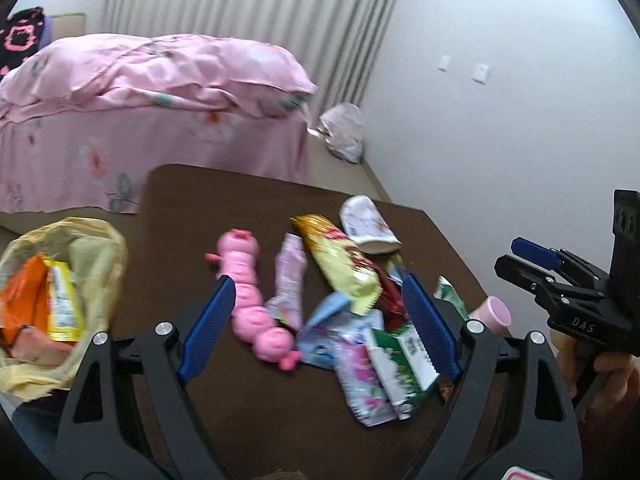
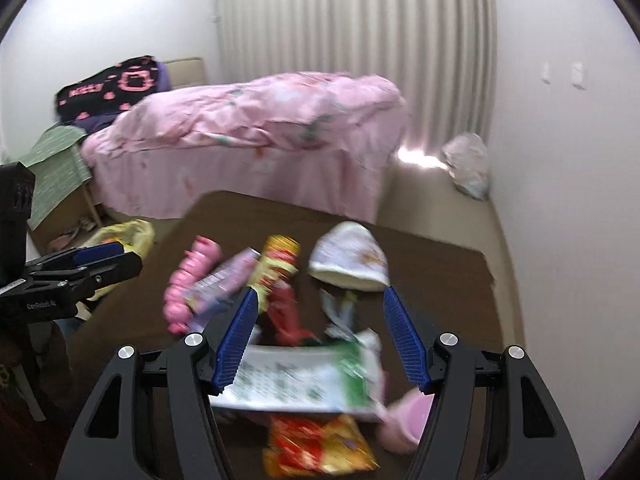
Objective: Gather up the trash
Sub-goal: 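Move both tools back over the table toward the remaining wrappers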
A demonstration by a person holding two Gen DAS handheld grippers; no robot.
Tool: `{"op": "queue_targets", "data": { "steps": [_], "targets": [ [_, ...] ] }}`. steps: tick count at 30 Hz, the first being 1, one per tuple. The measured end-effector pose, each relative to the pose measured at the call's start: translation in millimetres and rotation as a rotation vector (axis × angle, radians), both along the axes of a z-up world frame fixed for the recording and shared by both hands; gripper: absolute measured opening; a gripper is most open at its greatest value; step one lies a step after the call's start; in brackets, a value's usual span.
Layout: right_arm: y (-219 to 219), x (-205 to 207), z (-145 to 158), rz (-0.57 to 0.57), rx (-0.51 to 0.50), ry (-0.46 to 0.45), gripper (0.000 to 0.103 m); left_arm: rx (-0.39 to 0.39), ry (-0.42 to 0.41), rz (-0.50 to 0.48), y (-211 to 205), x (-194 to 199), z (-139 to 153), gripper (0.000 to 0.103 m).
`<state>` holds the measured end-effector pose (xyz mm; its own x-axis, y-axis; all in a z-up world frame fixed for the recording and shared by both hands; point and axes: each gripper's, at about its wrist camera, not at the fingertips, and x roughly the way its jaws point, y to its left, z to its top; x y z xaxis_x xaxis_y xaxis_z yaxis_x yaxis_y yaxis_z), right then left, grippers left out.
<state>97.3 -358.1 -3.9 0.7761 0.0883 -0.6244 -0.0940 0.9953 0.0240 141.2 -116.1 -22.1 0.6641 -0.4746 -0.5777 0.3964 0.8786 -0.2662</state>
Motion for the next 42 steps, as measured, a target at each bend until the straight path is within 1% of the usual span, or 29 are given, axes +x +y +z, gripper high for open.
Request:
{"op": "queue_targets", "data": {
  "steps": [2, 4, 6, 8, 10, 12, 13, 15, 17, 18, 20, 21, 22, 23, 24, 25, 27, 31, 34, 37, 42],
  "targets": [
    [-9, -9, -8, -0.017, -0.007, 0.003, 0.062, 0.008, 0.002, -0.037, -11, -3, -5, 0.081],
    [-19, -19, -15, -0.039, -0.011, 0.001, 0.062, 0.029, 0.002, -0.111, -26, -6, -10, 0.081],
    [-26, -29, -23, -0.063, -0.018, -0.002, 0.062, 0.073, -0.019, -0.181, -42, -11, -11, 0.081],
    [-32, -42, -33, -0.094, -0.031, -0.001, 0.062, 0.124, -0.060, -0.260, -61, -18, -8, 0.081],
    [-38, -55, -44, -0.125, -0.027, 0.013, 0.062, 0.202, -0.078, -0.349, -84, -22, -10, 0.081],
    [-42, -66, -53, -0.140, -0.007, 0.028, 0.062, 0.267, -0.081, -0.397, -102, -23, -16, 0.081],
    [-44, -73, -57, -0.144, -0.001, 0.036, 0.062, 0.341, -0.081, -0.421, -117, -24, -23, 0.081],
    [-46, -85, -63, -0.155, -0.004, 0.045, 0.062, 0.408, -0.091, -0.435, -133, -25, -31, 0.081],
    [-48, -93, -67, -0.156, 0.005, 0.052, 0.062, 0.464, -0.066, -0.434, -142, -20, -42, 0.078],
    [-49, -96, -69, -0.155, 0.013, 0.057, 0.062, 0.470, -0.045, -0.429, -143, -17, -45, 0.074],
    [-51, -101, -73, -0.150, 0.037, 0.063, 0.062, 0.429, 0.033, -0.410, -137, -8, -51, 0.071],
    [-52, -101, -74, -0.148, 0.046, 0.064, 0.062, 0.415, 0.049, -0.398, -134, -7, -50, 0.069],
    [-52, -102, -77, -0.147, 0.057, 0.067, 0.062, 0.399, 0.062, -0.380, -128, -7, -48, 0.061],
    [-52, -101, -78, -0.146, 0.063, 0.069, 0.062, 0.401, 0.063, -0.364, -124, -9, -47, 0.053],
    [-52, -100, -79, -0.144, 0.069, 0.071, 0.062, 0.406, 0.068, -0.352, -122, -9, -47, 0.041],
    [-51, -99, -80, -0.141, 0.078, 0.073, 0.062, 0.390, 0.093, -0.341, -112, -11, -47, 0.036],
    [-47, -97, -81, -0.132, 0.091, 0.072, 0.062, 0.348, 0.132, -0.327, -96, -14, -47, 0.034],
    [-36, -92, -85, -0.118, 0.094, 0.083, 0.062, 0.342, 0.165, -0.267, -73, -28, -51, 0.034],
    [-28, -88, -89, -0.101, 0.104, 0.100, 0.062, 0.313, 0.190, -0.245, -60, -35, -51, 0.034],
    [-19, -82, -92, -0.081, 0.115, 0.119, 0.062, 0.310, 0.183, -0.233, -56, -40, -50, 0.034],
    [-1, -74, -99, -0.059, 0.054, 0.151, 0.062, 0.301, 0.180, -0.236, -58, -42, -46, 0.034]
  ]
}}
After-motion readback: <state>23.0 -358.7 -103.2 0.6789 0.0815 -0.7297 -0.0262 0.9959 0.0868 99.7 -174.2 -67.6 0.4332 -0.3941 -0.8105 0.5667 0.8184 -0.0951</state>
